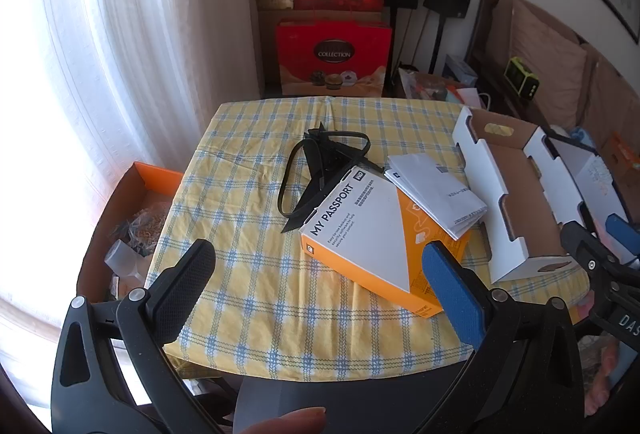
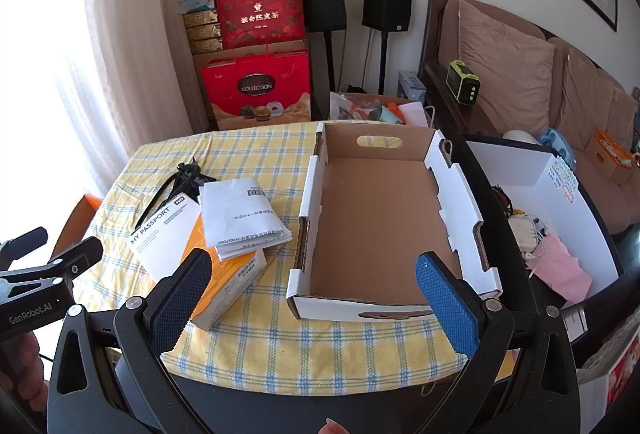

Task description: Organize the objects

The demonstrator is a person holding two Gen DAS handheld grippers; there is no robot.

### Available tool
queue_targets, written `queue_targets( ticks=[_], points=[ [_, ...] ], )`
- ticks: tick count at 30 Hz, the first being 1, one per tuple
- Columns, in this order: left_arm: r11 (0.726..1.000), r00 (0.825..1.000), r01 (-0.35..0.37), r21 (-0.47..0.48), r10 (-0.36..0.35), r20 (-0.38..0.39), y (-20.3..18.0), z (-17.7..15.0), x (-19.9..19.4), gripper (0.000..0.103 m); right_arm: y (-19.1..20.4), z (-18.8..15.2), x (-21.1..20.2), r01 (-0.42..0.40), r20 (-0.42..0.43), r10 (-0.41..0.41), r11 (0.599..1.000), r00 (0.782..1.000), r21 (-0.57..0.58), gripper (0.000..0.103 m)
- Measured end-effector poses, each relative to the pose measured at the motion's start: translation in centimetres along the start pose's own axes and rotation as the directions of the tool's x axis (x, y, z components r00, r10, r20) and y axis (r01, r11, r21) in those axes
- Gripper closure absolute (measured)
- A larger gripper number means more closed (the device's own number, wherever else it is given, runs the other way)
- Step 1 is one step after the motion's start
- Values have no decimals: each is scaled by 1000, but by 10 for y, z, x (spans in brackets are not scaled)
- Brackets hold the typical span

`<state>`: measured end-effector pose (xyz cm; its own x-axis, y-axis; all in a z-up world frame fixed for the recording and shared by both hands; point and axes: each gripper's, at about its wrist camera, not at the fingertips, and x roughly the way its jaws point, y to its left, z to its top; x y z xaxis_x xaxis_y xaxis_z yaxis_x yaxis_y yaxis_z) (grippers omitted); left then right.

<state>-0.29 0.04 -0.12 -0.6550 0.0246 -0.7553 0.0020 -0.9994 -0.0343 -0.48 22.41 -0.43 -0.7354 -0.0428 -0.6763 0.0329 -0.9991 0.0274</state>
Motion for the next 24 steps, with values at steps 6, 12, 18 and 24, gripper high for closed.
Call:
queue_targets(
  ticks=[6,12,18,24],
  points=[
    [1000,1000,-2,1,2,1,-1,0,-1,0,0,0,0,0,-1,0,1000,1000,-1,0],
    [1000,1000,-2,5,2,3,-1,1,-1,0,0,0,0,0,0,0,1000,1000,0,0],
    [1000,1000,-2,5,2,4,-2,2,-2,0,1,0,0,0,0,0,1000,1000,0,0],
    [1000,1000,-2,7,2,4,-2,2,-2,0,1,0,-1,1,0,-1,1000,1000,-1,0]
  ],
)
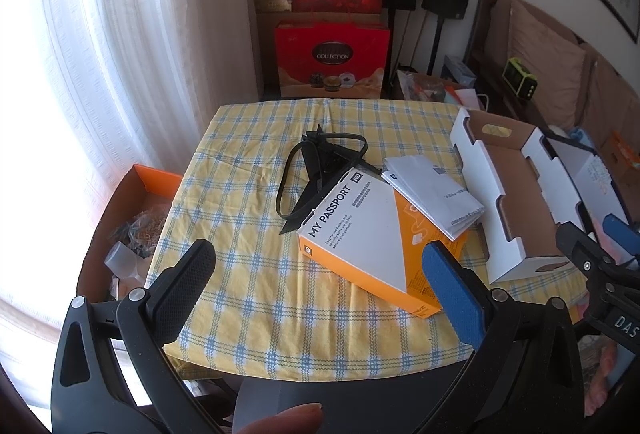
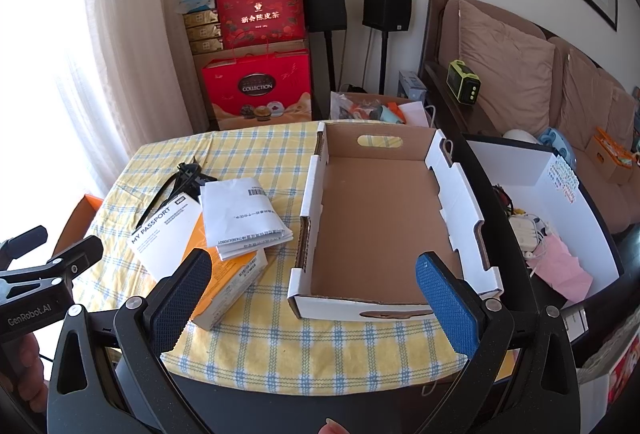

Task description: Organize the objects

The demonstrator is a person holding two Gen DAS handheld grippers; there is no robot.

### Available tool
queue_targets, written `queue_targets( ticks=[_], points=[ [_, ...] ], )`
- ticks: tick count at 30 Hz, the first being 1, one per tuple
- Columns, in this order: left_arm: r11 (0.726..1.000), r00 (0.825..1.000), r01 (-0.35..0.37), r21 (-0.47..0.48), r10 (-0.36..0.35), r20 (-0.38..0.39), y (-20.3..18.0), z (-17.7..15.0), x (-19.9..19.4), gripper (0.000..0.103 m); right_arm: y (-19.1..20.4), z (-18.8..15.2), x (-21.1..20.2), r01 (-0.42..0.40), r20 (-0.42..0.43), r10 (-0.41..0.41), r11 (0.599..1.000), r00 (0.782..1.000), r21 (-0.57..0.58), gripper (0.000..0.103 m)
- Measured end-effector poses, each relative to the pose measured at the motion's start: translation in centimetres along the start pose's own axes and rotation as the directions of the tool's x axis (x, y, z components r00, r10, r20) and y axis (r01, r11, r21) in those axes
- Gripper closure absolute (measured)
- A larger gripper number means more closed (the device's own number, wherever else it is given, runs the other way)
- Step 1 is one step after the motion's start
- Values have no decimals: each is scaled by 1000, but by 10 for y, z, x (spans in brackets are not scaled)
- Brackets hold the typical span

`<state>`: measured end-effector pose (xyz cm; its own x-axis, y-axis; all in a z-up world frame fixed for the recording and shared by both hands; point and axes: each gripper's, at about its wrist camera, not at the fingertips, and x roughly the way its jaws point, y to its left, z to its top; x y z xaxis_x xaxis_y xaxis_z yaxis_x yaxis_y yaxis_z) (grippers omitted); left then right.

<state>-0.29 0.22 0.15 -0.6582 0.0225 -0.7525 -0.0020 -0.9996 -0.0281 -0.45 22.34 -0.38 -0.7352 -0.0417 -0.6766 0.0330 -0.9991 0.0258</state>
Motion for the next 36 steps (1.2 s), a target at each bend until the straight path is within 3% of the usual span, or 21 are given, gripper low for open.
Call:
queue_targets(
  ticks=[36],
  points=[
    [1000,1000,3,7,-3,3,-3,0,-1,0,-1,1,2,3,-2,-3,1000,1000,0,0]
  ],
)
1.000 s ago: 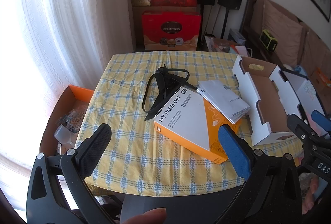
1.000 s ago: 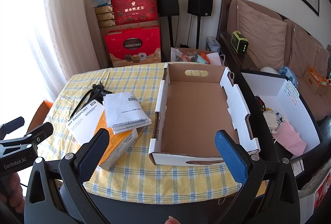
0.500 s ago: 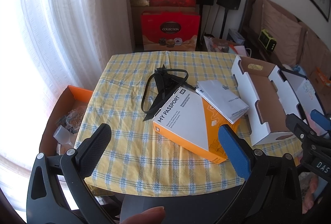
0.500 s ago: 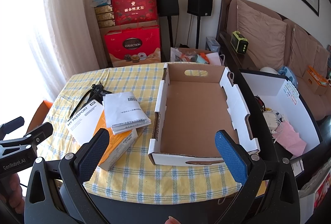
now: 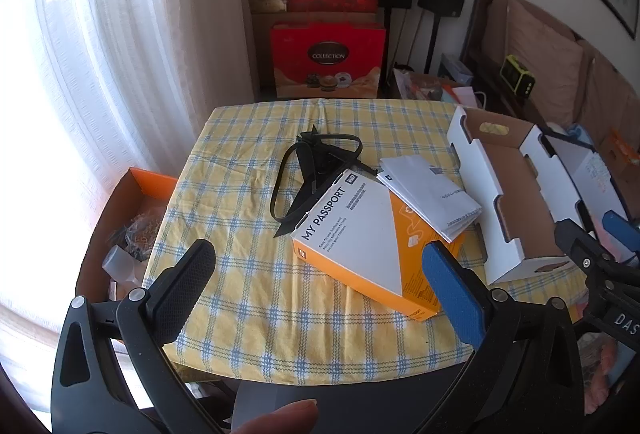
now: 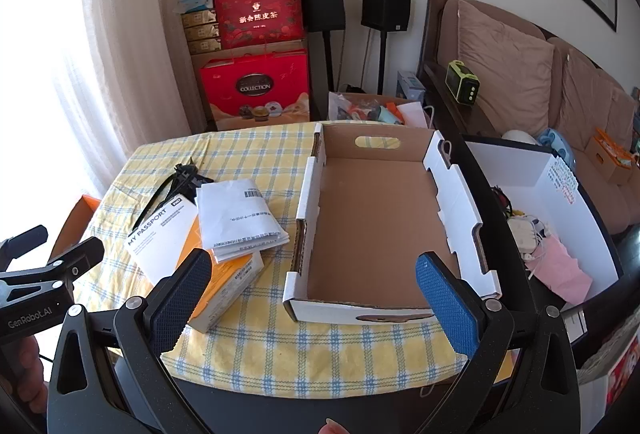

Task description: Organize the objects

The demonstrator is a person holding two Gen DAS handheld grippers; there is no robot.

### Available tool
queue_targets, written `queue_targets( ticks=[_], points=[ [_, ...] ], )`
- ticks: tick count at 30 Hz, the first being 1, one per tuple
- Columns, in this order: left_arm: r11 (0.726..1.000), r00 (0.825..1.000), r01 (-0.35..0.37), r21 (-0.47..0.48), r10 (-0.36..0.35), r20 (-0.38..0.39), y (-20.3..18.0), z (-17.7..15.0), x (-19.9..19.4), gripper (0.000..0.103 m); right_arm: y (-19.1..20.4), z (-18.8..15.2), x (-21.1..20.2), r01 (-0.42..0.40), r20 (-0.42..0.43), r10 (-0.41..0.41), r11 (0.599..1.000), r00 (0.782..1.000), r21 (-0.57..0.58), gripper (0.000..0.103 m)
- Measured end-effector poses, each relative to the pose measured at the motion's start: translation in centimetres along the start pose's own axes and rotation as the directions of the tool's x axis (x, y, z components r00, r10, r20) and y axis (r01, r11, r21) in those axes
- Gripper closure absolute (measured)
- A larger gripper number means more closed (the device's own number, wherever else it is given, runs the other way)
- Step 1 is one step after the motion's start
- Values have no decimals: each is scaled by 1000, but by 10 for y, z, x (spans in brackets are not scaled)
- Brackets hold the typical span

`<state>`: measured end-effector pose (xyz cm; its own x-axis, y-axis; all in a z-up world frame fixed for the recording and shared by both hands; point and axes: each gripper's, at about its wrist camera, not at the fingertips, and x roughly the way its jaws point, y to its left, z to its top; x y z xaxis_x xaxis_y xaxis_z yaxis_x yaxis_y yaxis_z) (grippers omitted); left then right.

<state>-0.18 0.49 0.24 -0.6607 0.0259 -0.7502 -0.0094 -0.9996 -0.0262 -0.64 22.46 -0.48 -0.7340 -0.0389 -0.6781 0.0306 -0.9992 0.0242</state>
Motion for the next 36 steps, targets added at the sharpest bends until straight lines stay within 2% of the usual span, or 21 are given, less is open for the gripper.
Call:
queue_targets(
  ticks=[13,17,26,36],
  points=[
    [1000,1000,9,28,-9,1,-9,7,12,0,-13,3,12,22,-12,-22,1000,1000,10,0],
    [999,1000,-1,42,1,5,-14,10,17,0,-22,4,16,43,-17,-43,999,999,19,0],
    [998,1000,22,67,-22,5,-20,22,38,0,-57,10,31,104,-41,-103,994,994,26,0],
    [989,987,144,22,-142,-70,-21,37,66,0,-113,10,52,202,-87,-196,977,977,71,1]
  ],
)
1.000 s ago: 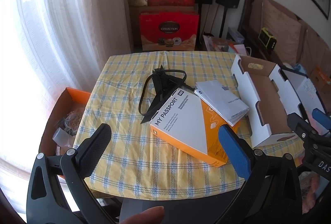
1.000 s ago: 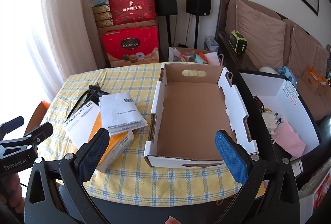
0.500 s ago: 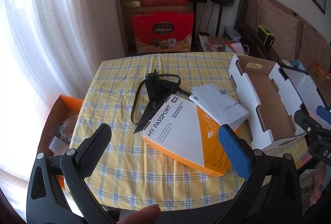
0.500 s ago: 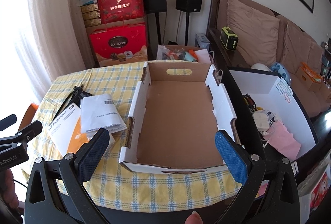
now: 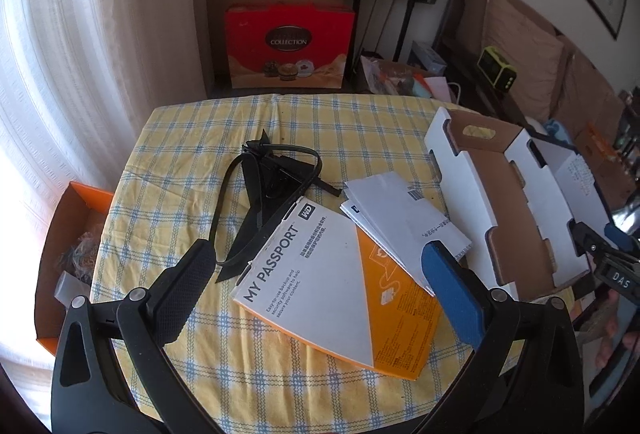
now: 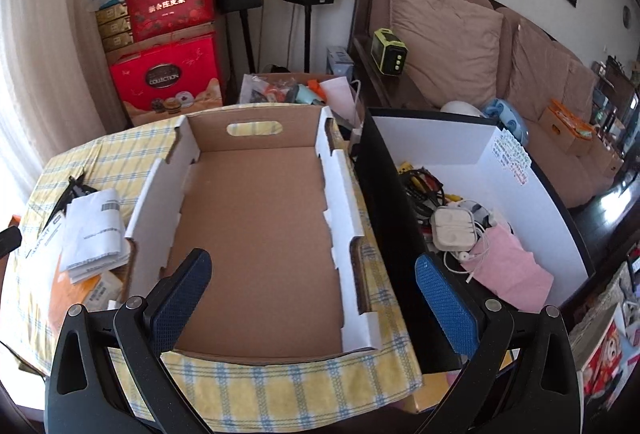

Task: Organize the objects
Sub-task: 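Reach the left gripper to the white envelope stack on the My Passport box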

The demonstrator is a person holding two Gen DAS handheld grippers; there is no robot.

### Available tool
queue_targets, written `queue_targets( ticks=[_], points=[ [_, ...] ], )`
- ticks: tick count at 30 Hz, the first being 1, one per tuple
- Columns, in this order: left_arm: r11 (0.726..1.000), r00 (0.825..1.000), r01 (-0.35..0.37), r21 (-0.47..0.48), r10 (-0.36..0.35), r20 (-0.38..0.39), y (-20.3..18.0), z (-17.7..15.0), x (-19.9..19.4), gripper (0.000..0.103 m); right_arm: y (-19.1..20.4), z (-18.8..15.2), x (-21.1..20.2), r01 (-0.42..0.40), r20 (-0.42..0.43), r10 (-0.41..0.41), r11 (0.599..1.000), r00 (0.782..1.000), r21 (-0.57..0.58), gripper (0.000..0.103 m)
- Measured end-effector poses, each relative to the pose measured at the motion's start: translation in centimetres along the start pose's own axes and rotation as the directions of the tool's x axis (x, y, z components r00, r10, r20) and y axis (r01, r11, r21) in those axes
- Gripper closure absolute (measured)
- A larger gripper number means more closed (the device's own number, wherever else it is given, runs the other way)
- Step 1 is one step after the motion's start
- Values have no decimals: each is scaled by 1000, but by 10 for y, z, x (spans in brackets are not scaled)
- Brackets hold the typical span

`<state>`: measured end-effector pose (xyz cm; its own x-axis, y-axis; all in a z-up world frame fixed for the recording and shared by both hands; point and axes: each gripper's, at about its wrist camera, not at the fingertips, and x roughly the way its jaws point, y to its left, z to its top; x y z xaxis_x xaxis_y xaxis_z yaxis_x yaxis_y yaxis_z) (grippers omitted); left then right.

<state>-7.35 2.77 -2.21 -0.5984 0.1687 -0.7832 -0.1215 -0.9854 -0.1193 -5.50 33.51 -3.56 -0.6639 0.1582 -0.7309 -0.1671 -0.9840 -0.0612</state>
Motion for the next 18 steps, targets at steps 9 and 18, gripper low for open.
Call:
queue_targets(
  ticks=[9,18],
  points=[
    [994,991,109,-2,-109,-78,-13,16,27,4,-31,-4,27,23,-67,-19,998,998,54,10],
    [991,982,92,97,-74,-174,-54,39,62,4,-38,-9,41,5,-102,4,997,995,80,10]
  ],
)
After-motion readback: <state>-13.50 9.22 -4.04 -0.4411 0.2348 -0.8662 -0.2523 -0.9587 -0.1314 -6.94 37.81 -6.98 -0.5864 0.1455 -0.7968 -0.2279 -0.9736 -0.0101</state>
